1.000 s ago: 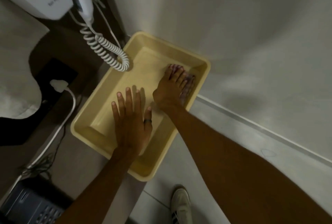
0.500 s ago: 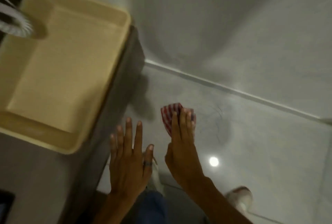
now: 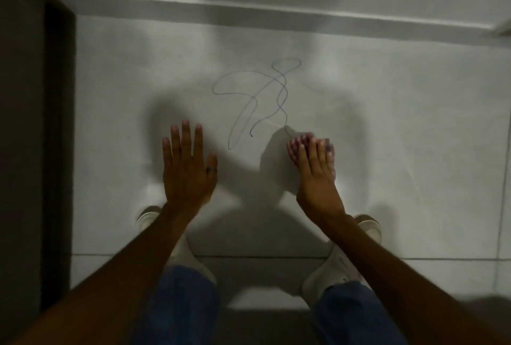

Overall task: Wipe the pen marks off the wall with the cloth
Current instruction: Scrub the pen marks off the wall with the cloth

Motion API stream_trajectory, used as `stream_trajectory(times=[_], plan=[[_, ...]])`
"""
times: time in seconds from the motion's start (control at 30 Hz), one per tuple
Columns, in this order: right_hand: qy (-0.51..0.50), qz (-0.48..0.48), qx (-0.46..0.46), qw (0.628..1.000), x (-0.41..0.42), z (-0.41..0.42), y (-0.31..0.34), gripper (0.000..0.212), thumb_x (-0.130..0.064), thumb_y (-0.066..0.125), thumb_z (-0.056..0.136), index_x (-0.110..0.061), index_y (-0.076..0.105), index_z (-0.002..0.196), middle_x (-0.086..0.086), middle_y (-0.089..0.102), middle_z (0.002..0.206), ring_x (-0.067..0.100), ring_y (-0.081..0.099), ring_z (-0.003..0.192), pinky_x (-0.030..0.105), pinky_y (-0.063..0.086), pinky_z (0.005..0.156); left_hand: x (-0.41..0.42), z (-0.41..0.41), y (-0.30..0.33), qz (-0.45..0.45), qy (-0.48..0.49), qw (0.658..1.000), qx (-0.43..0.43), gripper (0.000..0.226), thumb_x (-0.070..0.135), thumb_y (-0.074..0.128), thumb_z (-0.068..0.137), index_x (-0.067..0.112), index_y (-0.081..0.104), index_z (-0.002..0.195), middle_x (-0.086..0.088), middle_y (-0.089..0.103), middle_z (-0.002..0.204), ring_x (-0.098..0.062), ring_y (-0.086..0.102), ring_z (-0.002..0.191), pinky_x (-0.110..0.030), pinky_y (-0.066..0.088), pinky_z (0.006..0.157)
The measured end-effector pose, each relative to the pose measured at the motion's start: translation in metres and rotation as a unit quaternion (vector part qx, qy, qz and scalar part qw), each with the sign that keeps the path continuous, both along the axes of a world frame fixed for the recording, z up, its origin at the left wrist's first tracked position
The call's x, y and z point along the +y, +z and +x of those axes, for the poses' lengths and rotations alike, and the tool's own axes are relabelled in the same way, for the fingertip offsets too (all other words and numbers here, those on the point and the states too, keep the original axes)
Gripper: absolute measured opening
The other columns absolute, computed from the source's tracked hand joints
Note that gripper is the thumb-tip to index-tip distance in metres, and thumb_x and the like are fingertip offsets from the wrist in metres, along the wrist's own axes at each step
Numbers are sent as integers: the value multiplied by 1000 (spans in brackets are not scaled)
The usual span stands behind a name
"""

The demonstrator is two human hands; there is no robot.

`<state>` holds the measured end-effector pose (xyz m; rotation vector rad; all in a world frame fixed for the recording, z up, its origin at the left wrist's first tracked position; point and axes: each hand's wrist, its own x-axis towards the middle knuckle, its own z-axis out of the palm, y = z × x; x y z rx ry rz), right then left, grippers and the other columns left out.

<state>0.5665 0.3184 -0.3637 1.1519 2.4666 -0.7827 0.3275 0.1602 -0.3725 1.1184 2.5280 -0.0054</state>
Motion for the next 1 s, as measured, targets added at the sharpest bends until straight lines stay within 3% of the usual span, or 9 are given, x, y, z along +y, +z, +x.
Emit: stream_trajectory(times=[0.07,0.17,0.33,0.5,0.6,0.73,0.83,0.93,1.0], plan=[[3,-4,15,1000,10,6,-24,94,-2,56,97,-15,-1,171,10,-19,178,27,-33,160,40,-30,127,9,-13,-32,12,16,1000,8,75,45,32,110,9,14,173,-22,7,181,-43,3,168,-57,4,138],[69,-18,23,997,19,14,-58,86,-27,47,98,-17,4,172,11,-9,181,31,-17,167,56,-13,137,16,-21,-71,30,15,999,16,72,43,36,112,10,16,173,-21,9,181,-43,6,168,-59,5,137],[75,98,33,992,12,15,-98,73,-53,25,110,-19,9,172,10,1,183,32,-1,170,58,0,138,5,-22,-109,78,15,994,72,69,51,26,113,21,15,174,-13,12,182,-38,8,169,-57,4,137],[0,174,32,984,4,1,-111,70,-51,18,111,-18,9,172,12,7,183,33,3,170,58,4,138,5,-23,-114,101,23,991,86,69,51,29,112,21,20,173,-12,17,182,-37,12,169,-59,8,137],[88,189,67,976,17,2,-115,67,-44,25,111,-22,10,172,8,9,183,29,5,170,62,12,136,6,-22,-112,103,23,991,86,69,49,32,111,19,23,173,-13,18,181,-38,14,168,-60,10,136],[-23,191,28,981,31,-13,-109,67,-42,26,111,-22,9,172,9,6,183,29,4,170,60,9,137,6,-22,-112,113,25,989,89,70,50,33,110,19,24,172,-14,20,181,-38,15,168,-60,11,136],[85,201,68,974,35,-27,-110,65,-43,25,111,-23,12,172,7,9,183,28,7,170,61,14,136,5,-21,-116,118,23,989,91,71,51,34,110,20,23,172,-14,20,181,-38,15,168,-61,12,136],[6,204,56,977,45,-48,-108,66,-43,23,111,-24,10,172,6,8,183,27,6,170,60,10,137,4,-24,-120,118,23,988,100,71,52,32,110,22,21,173,-13,19,181,-38,15,168,-61,12,135],[39,210,56,975,43,-59,-108,66,-44,22,111,-23,10,172,8,7,183,28,6,170,60,10,137,4,-25,-122,123,23,987,99,71,53,31,109,22,21,173,-13,18,181,-38,15,168,-61,12,135]])
